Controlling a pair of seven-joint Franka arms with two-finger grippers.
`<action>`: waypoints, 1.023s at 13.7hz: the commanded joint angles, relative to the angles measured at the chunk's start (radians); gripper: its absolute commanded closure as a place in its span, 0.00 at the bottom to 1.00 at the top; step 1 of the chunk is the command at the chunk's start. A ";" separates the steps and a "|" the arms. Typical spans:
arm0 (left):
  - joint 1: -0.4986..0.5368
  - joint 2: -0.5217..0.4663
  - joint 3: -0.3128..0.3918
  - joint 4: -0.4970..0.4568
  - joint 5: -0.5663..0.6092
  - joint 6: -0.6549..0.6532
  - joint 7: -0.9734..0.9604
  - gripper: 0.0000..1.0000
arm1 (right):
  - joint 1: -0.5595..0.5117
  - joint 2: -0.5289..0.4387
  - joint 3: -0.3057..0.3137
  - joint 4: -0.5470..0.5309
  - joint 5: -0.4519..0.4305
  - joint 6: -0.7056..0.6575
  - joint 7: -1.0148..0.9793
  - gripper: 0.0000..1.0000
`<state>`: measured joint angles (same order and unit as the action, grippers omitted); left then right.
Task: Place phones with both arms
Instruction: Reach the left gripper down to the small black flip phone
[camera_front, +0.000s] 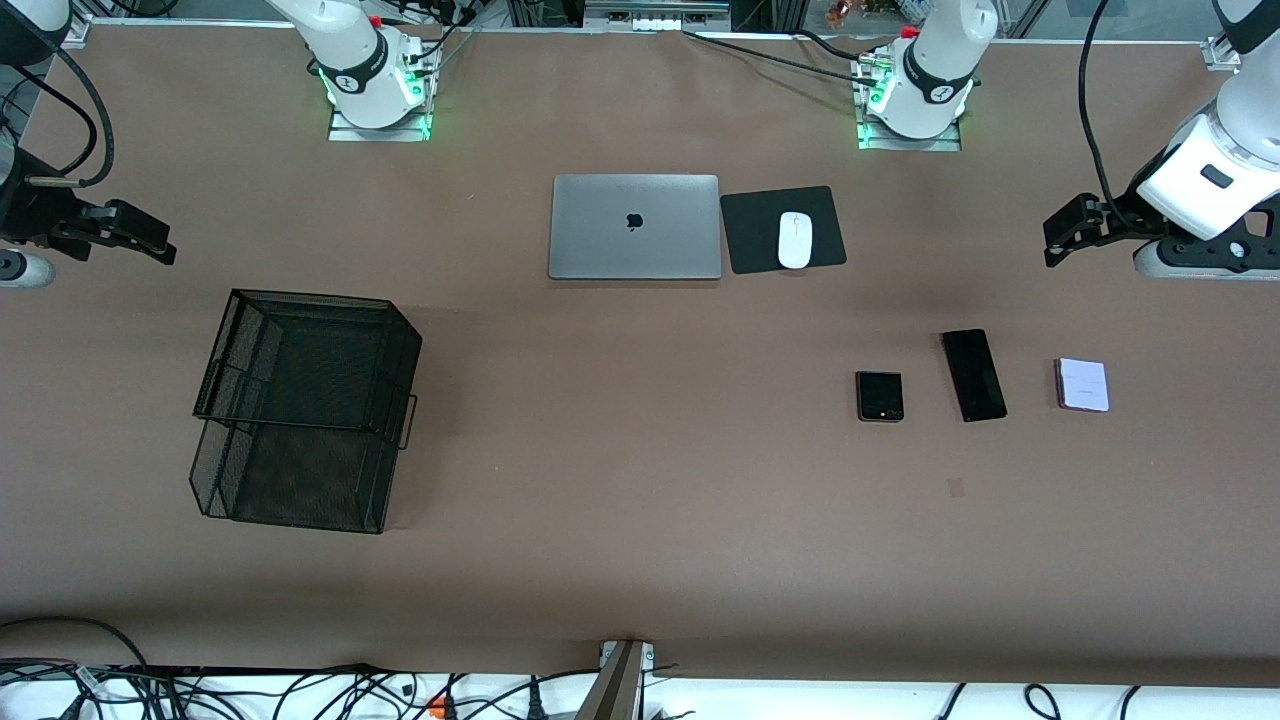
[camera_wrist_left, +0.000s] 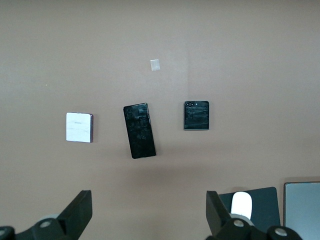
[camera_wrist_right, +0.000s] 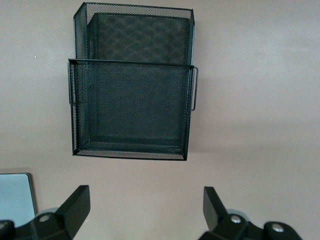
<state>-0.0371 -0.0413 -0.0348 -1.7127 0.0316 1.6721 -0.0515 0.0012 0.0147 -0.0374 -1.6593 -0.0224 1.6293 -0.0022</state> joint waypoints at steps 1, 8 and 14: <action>-0.006 0.015 0.009 0.033 -0.016 -0.015 0.002 0.00 | -0.010 0.001 0.008 0.013 0.018 -0.003 0.001 0.00; -0.006 0.038 0.009 0.038 -0.032 -0.041 0.001 0.00 | -0.010 -0.001 0.008 0.013 0.019 0.000 0.001 0.00; -0.007 0.193 0.007 0.065 -0.030 -0.032 0.024 0.00 | -0.010 0.001 0.008 0.013 0.021 0.010 0.001 0.00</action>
<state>-0.0387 0.0553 -0.0347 -1.6955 0.0258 1.6514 -0.0502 0.0012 0.0147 -0.0374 -1.6593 -0.0216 1.6343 -0.0022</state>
